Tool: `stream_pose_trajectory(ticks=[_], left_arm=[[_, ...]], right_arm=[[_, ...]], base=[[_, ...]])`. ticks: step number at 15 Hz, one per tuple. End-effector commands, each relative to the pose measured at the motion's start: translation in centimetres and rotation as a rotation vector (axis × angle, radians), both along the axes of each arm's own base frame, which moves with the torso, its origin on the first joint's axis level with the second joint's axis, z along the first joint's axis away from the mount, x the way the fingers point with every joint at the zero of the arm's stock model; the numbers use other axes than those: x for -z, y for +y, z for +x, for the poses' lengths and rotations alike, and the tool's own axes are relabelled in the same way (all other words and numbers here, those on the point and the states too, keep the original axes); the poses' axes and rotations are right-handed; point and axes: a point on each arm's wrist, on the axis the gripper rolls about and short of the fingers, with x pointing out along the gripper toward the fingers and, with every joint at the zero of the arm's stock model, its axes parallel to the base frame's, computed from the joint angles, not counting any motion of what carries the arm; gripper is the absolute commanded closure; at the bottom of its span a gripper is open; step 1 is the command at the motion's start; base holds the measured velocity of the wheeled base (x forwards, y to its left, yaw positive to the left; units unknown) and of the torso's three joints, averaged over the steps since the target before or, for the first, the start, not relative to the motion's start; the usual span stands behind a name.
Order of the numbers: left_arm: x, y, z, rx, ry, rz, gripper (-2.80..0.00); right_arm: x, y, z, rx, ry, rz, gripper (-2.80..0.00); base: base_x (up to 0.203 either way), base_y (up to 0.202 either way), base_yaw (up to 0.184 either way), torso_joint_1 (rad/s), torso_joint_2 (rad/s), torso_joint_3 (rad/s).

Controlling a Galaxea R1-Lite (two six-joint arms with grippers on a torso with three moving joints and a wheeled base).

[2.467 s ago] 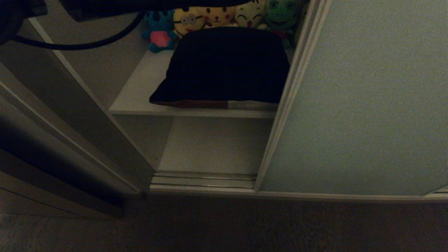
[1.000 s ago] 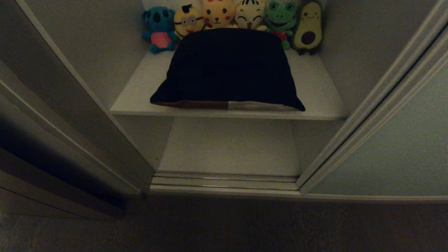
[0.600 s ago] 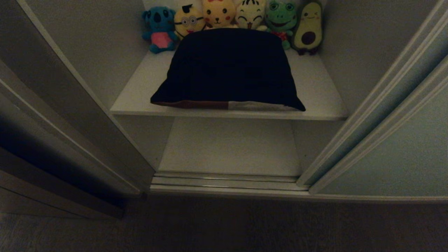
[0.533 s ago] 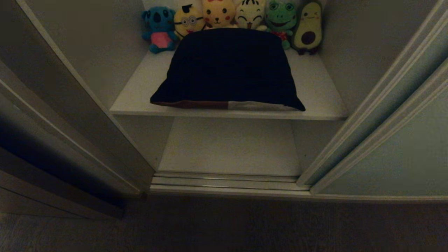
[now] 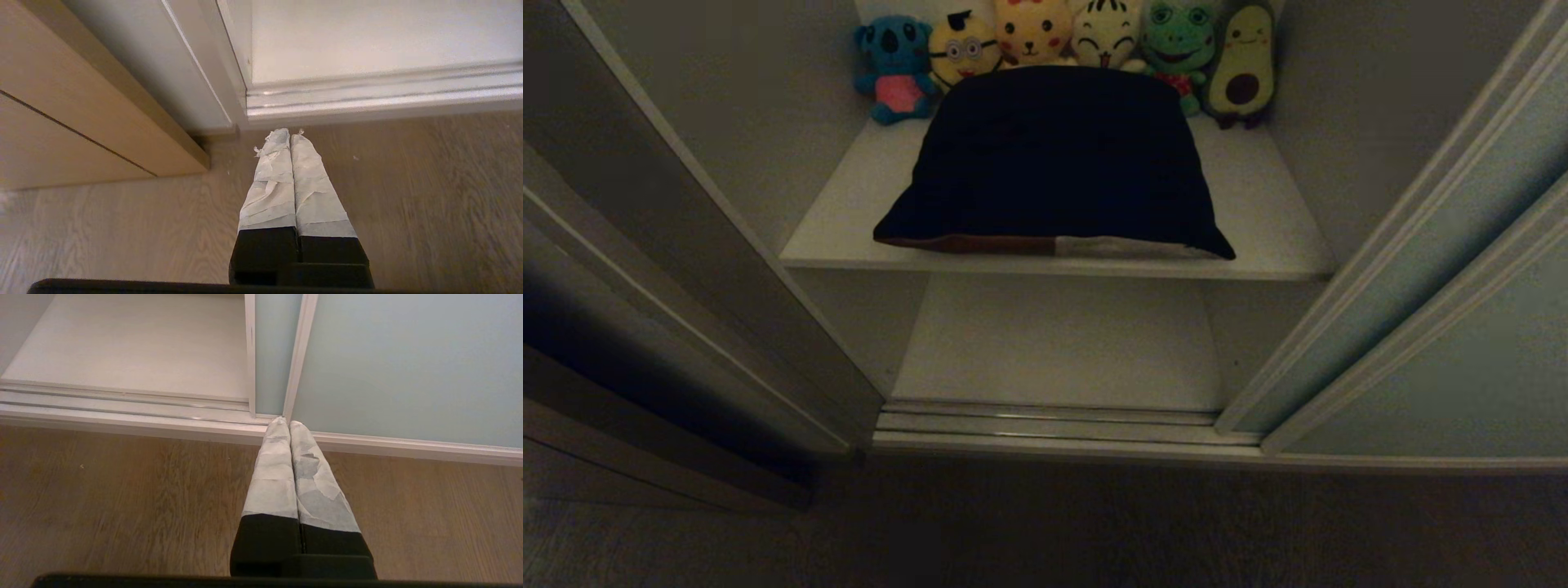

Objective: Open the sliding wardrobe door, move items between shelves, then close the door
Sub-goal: Open the door

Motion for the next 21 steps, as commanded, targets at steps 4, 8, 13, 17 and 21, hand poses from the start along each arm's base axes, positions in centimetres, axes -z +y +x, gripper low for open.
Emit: stream_pose_trajectory(ticks=[4,8,13,17,21], left_arm=[[0.83,0.05,-0.73,-0.018,-0.035,-0.025,0.0],[0.81,0.05,-0.73,-0.019,-0.036,-0.036,0.0],[0.83,0.06,-0.73,-0.025,-0.034,-0.051,0.0],[0.83,0.08,-0.73,-0.032,-0.034,-0.06,0.0],[0.84,0.08,-0.73,-0.033,-0.033,-0.061,0.0]], right_arm=[[0.04,0.0,0.02,0.0,0.003,-0.001,0.0],[0.04,0.0,0.02,0.0,0.003,0.001,0.0],[0.04,0.0,0.02,0.0,0.003,0.0,0.0],[0.04,0.0,0.02,0.0,0.003,0.001,0.0],[0.04,0.0,0.02,0.0,0.002,0.001,0.0]], base=[[0.0,0.0,0.0,0.0,0.0,0.0],[0.0,0.0,0.0,0.0,0.0,0.0],[0.0,0.0,0.0,0.0,0.0,0.0],[0.0,0.0,0.0,0.0,0.0,0.0],[0.0,0.0,0.0,0.0,0.0,0.0]])
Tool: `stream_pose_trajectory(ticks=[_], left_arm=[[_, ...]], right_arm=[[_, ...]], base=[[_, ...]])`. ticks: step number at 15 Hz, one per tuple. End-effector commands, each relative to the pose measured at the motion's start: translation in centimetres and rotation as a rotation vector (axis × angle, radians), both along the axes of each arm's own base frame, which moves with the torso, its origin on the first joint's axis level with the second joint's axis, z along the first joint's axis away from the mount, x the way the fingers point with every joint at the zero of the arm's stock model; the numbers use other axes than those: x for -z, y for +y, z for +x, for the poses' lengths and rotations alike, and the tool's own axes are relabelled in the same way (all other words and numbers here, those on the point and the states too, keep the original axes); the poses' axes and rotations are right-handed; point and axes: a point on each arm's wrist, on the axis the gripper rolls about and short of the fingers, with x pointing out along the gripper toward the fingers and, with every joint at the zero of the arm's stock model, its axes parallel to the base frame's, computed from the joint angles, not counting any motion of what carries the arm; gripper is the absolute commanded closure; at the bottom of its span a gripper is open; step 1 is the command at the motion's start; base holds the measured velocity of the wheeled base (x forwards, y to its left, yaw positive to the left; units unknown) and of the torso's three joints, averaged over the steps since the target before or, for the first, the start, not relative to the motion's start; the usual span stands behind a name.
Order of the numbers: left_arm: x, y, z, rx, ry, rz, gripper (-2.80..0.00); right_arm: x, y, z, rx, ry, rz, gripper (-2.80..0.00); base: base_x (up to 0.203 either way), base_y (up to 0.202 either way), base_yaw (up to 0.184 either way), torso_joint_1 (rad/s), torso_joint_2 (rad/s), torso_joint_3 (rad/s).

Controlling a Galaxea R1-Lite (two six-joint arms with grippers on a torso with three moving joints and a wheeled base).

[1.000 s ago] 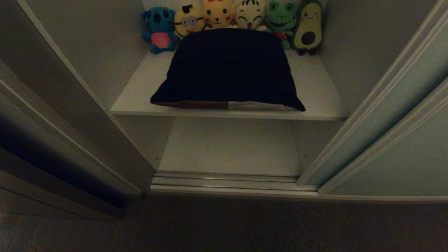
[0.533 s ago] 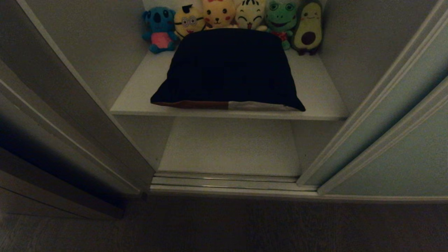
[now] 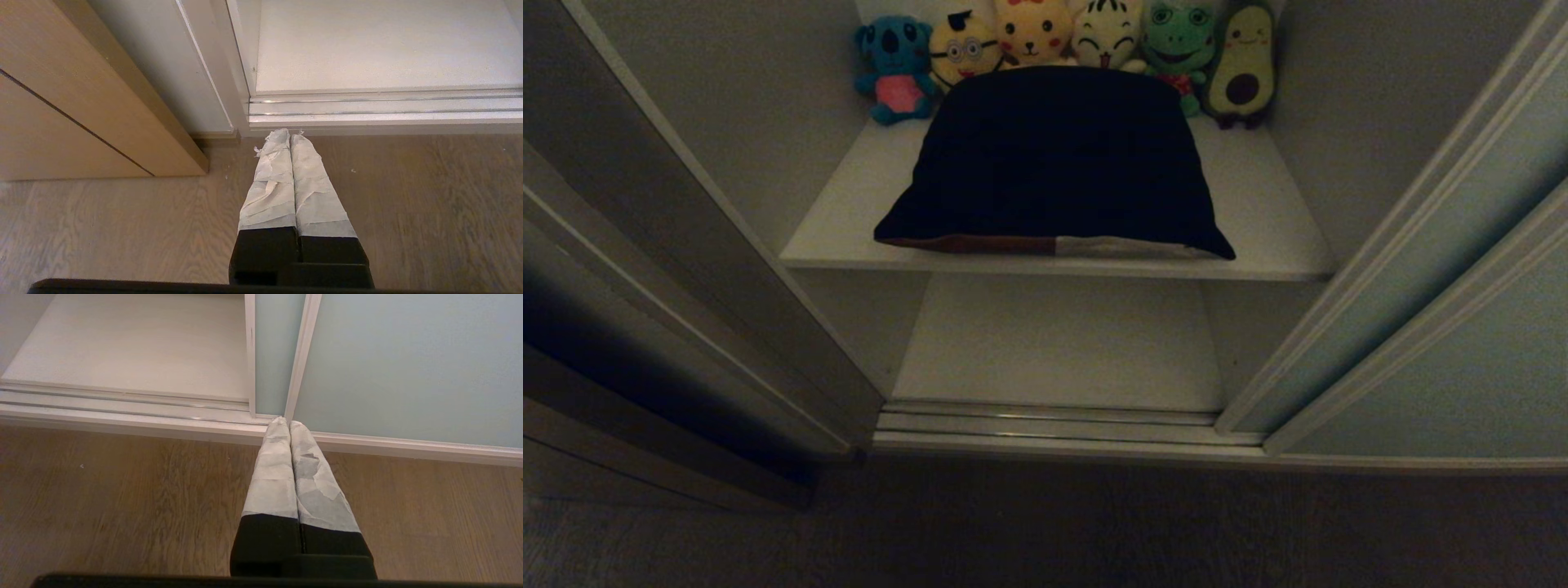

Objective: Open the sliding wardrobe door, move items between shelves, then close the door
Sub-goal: Open the door

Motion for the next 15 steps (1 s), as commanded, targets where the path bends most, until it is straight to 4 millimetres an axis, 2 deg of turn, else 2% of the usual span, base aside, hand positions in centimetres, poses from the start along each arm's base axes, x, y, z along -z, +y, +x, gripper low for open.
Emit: stream_pose_trajectory(ticks=[1,15], left_arm=[[-0.04,0.0,0.03,-0.002,0.001,-0.009,0.0],[0.0,0.0,0.03,-0.001,0.005,-0.004,0.0]], right_arm=[[0.04,0.0,0.02,0.0,0.003,0.001,0.0],[0.04,0.0,0.02,0.0,0.003,0.0,0.0]], base=[[0.0,0.0,0.0,0.0,0.0,0.0],[0.0,0.0,0.0,0.0,0.0,0.0]])
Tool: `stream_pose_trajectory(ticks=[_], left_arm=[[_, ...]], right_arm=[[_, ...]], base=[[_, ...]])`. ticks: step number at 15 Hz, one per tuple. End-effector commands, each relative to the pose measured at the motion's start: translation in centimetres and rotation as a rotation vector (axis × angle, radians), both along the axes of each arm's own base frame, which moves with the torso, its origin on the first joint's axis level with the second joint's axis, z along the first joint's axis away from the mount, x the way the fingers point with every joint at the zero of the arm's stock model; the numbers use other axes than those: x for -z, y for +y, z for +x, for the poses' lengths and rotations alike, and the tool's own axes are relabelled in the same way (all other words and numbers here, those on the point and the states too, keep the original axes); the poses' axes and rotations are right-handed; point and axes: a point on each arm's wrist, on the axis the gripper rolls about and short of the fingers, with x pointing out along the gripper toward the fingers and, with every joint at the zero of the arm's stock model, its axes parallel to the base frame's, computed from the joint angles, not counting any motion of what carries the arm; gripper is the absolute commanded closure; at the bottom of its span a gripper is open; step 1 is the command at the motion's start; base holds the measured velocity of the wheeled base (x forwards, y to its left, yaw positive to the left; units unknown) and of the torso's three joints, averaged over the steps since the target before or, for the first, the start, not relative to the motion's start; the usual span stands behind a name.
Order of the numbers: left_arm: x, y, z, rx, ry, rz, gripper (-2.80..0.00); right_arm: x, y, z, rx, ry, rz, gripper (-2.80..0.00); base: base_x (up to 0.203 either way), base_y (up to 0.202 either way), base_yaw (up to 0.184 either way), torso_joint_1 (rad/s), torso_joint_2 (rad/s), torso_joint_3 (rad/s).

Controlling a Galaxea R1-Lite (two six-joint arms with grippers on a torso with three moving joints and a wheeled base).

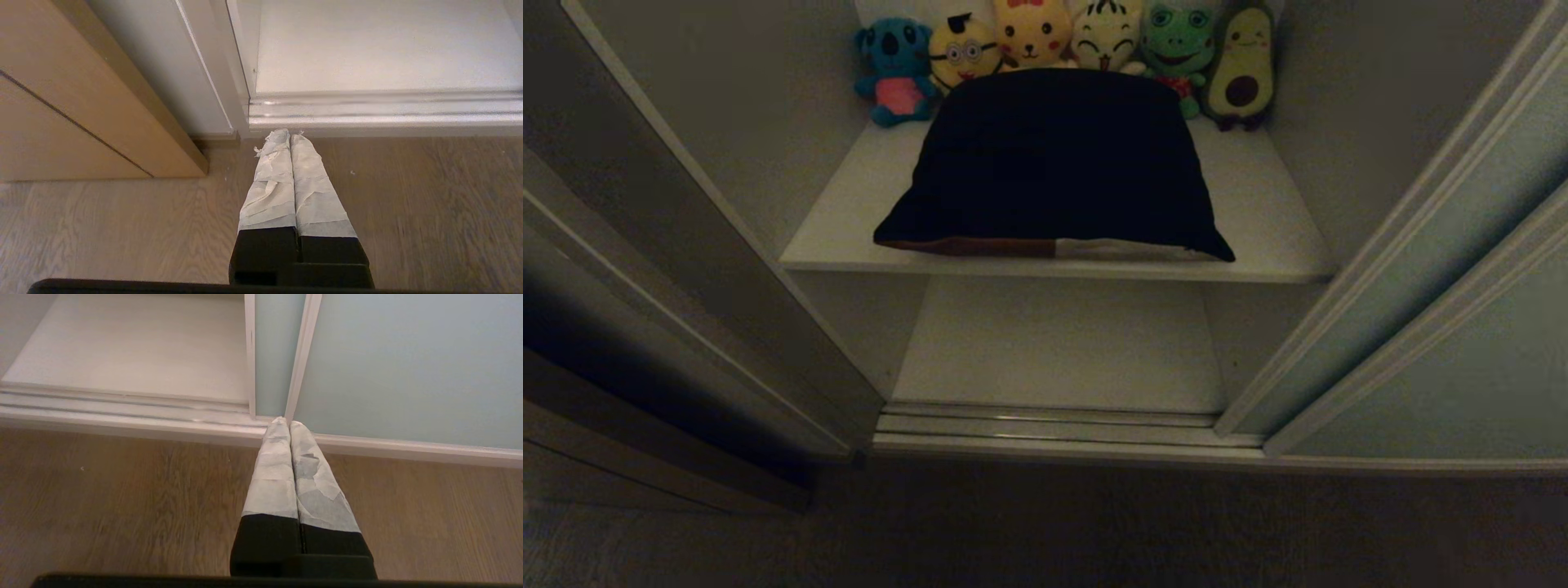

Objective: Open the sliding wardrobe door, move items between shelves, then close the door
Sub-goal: Open the door

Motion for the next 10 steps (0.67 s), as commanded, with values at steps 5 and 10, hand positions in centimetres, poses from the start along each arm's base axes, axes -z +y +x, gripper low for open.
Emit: stream_pose_trajectory(ticks=[5,10], left_arm=[[-0.02,0.0,0.03,0.0,0.003,0.0,0.0],[-0.06,0.0,0.02,0.0,0.002,-0.009,0.0]], right_arm=[[0.04,0.0,0.02,0.0,0.003,-0.001,0.0],[0.04,0.0,0.02,0.0,0.003,0.0,0.0]], base=[[0.18,0.0,0.003,0.001,0.0,0.001],[0.044,0.0,0.0,0.003,0.0,0.0]])
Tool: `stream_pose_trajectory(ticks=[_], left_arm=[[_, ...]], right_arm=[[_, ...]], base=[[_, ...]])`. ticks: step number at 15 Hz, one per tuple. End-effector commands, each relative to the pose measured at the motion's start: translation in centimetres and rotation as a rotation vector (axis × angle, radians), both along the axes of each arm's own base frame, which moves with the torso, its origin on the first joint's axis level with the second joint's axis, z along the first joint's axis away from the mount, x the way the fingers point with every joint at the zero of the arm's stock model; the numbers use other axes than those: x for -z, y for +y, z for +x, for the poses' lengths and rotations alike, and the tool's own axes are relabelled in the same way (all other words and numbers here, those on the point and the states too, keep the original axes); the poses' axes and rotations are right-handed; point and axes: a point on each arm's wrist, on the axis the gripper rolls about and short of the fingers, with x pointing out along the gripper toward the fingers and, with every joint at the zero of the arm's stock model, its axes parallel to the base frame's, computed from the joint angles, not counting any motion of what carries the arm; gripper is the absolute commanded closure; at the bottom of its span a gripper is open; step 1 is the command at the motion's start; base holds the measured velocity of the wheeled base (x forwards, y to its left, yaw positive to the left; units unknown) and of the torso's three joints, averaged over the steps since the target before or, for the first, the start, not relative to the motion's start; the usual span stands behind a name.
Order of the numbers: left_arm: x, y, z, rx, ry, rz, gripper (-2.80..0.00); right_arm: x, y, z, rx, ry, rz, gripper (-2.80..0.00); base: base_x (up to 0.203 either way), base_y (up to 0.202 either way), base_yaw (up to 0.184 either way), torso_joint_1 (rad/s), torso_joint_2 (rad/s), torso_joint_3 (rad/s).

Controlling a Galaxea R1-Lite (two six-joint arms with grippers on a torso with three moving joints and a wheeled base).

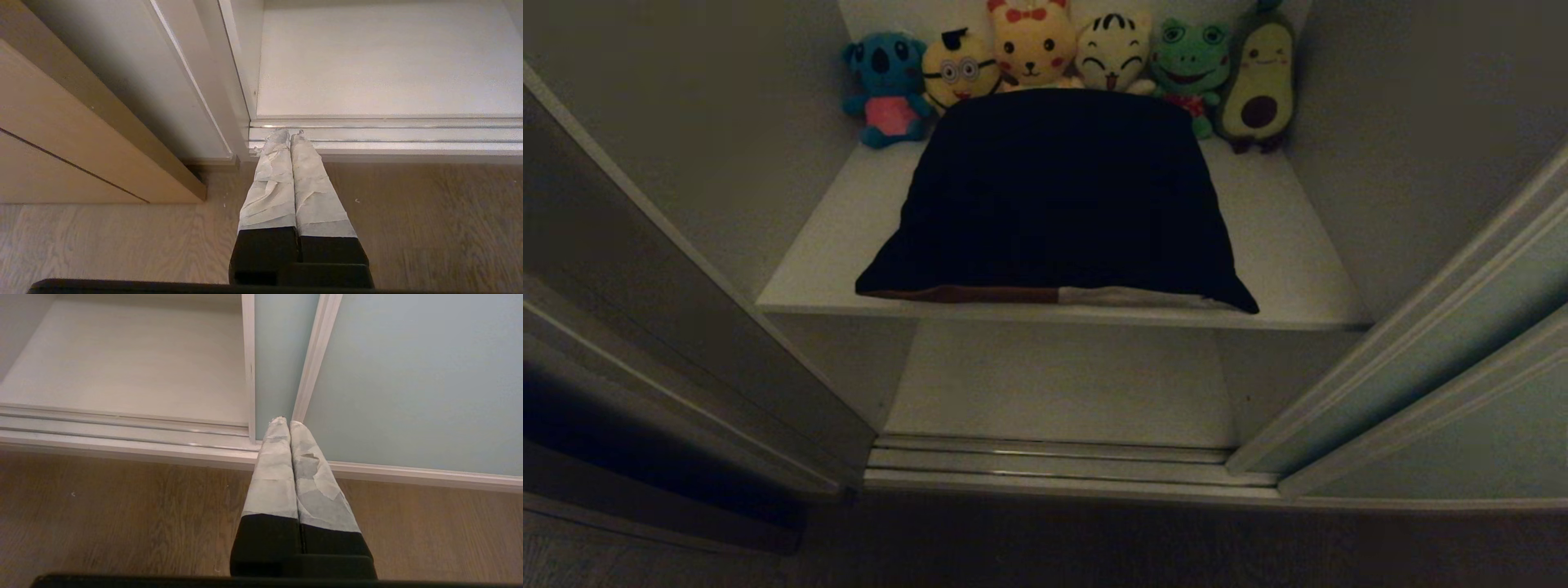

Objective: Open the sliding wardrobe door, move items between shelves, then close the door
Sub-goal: Open the door

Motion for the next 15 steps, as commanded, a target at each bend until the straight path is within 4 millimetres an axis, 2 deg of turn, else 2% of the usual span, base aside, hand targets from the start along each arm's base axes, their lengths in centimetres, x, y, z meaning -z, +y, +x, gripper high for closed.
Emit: stream_pose_trajectory(ticks=[1,15], left_arm=[[0.03,0.0,0.02,0.001,0.006,0.009,0.0],[0.0,0.0,0.02,-0.001,0.004,-0.001,0.0]], right_arm=[[0.04,0.0,0.02,0.0,0.003,0.001,0.0],[0.06,-0.01,0.01,0.002,0.003,-0.022,0.0]], base=[[0.0,0.0,0.0,0.0,0.0,0.0],[0.0,0.0,0.0,0.0,0.0,0.0]])
